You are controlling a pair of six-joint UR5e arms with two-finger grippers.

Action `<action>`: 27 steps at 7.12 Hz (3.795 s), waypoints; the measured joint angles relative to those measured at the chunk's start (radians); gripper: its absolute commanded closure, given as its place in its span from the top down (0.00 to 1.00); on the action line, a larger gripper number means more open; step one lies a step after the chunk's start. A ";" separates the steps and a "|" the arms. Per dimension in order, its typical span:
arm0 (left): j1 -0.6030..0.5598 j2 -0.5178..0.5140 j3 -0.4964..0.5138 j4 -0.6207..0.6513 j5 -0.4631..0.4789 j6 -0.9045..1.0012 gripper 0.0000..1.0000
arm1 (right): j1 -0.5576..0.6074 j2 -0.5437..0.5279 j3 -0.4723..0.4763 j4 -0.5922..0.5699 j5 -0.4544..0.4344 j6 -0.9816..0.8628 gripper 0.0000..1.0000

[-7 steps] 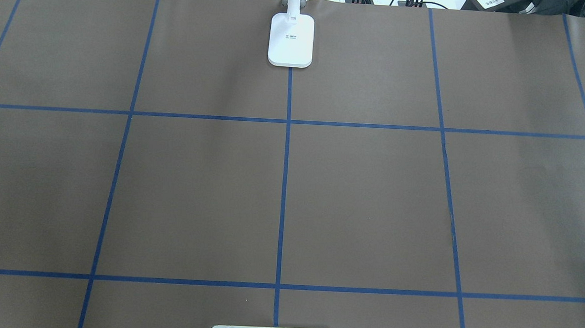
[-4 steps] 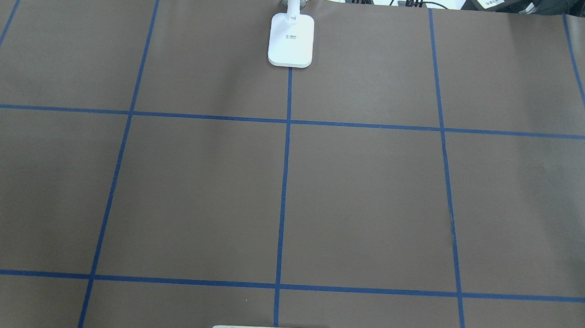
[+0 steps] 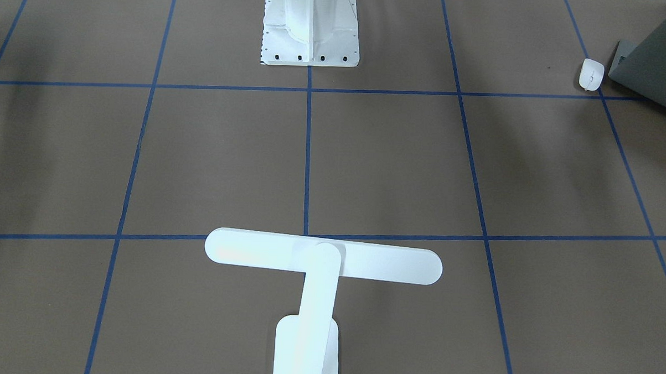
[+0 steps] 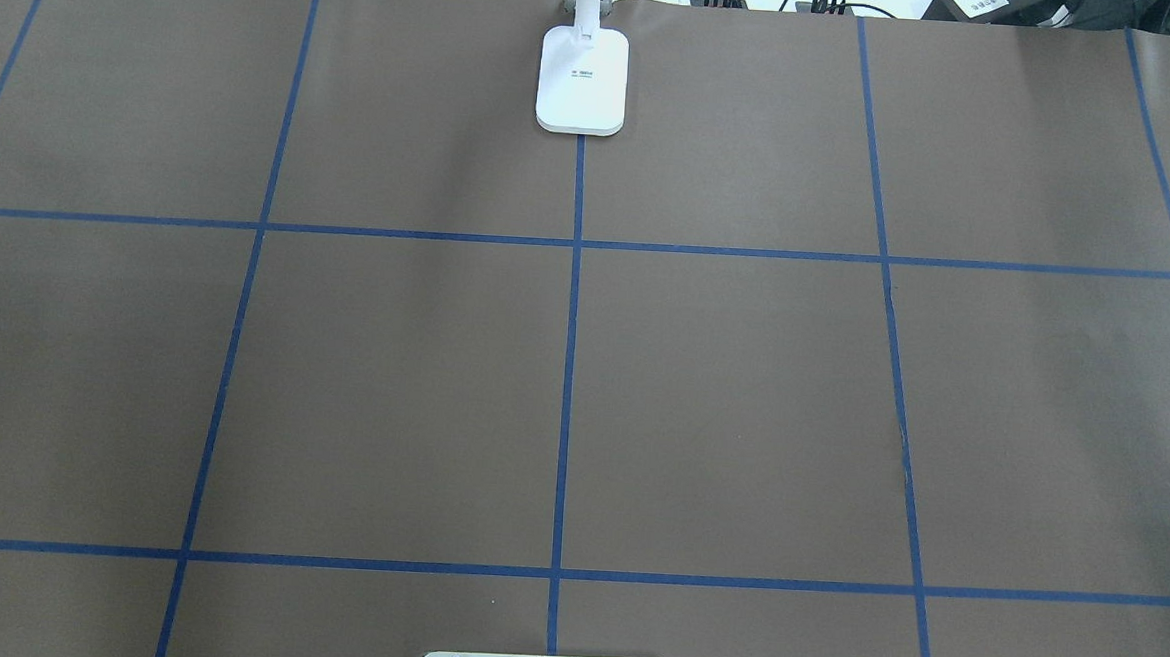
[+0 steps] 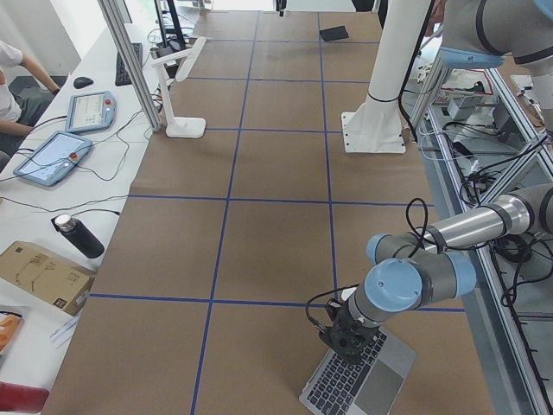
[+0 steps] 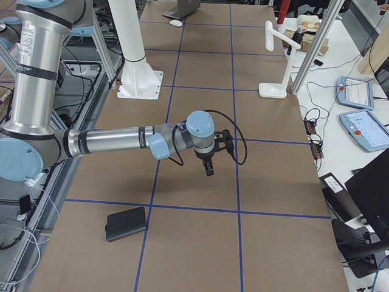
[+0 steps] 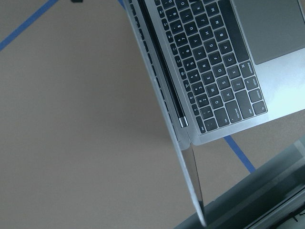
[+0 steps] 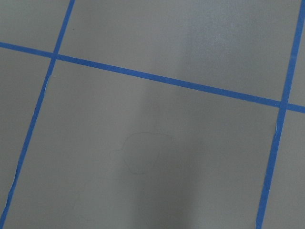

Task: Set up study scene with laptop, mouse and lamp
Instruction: 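Carry the open silver laptop with the left gripper toward the table, then swing the held laptop with the left gripper toward the lamp, then lower the laptop in front of the lamp and open the left gripper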

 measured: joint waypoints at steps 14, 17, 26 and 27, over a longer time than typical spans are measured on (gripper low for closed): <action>0.729 -1.128 -0.138 0.507 0.049 -1.228 0.00 | -0.019 0.103 -0.103 0.001 -0.027 0.002 0.99; 0.958 -1.339 -0.087 0.524 0.197 -1.616 0.00 | -0.020 0.105 -0.104 0.001 -0.026 0.003 0.99; 1.147 -1.704 0.628 0.206 0.374 -1.764 0.00 | -0.019 0.100 -0.120 0.001 -0.022 0.003 0.99; 1.146 -1.712 0.679 0.158 0.391 -1.769 0.00 | -0.018 0.099 -0.119 0.001 -0.023 0.003 0.99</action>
